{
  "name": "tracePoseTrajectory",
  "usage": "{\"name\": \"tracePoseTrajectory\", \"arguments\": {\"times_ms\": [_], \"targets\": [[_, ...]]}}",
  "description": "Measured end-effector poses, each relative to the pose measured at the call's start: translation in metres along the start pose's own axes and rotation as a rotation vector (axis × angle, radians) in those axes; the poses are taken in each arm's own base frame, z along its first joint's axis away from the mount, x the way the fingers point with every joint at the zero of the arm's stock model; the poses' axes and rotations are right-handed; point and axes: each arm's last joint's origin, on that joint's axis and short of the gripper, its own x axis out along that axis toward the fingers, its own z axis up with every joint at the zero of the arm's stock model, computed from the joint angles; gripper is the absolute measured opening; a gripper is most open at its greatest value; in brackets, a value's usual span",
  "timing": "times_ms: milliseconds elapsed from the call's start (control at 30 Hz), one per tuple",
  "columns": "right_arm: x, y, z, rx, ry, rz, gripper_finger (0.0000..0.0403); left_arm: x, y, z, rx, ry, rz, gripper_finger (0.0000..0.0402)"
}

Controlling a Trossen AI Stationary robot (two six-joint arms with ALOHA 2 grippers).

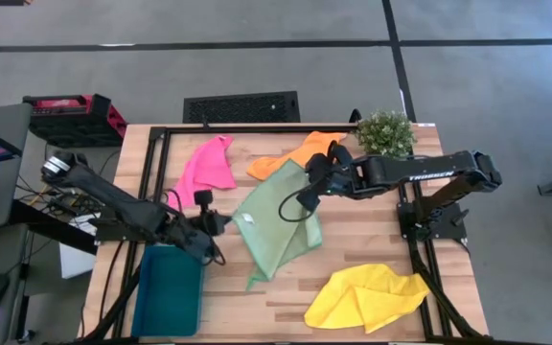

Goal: Fold microfiber towels
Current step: Fold the green microfiber towel

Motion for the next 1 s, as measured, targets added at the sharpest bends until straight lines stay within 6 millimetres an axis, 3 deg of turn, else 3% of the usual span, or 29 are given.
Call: {"name": "tracePoseTrajectory", "arguments": {"times_ms": [200, 400, 833, 1000], "targets": [[-0.014, -0.001, -0.001, -0.008, -0.019, 0.012, 0.0009, -0.015, 0.031, 0.007, 0.018, -0.077, 0.122, 0.0000], [-0.025, -0.004, -0.001, 0.000, -0.074, -0.037, 0.0009, -0.032, 0.060, 0.030, 0.079, -0.092, 0.246, 0.0000], [-0.012, -0.028, 0.011, 0.022, -0.165, -0.318, 0.0010, -0.034, 0.126, 0.069, 0.147, -0.005, 0.452, 0.0000], [-0.009, -0.037, 0.016, 0.007, -0.189, -0.410, 0.0010, -0.033, 0.141, 0.079, 0.194, -0.050, 0.495, 0.0000]]}}
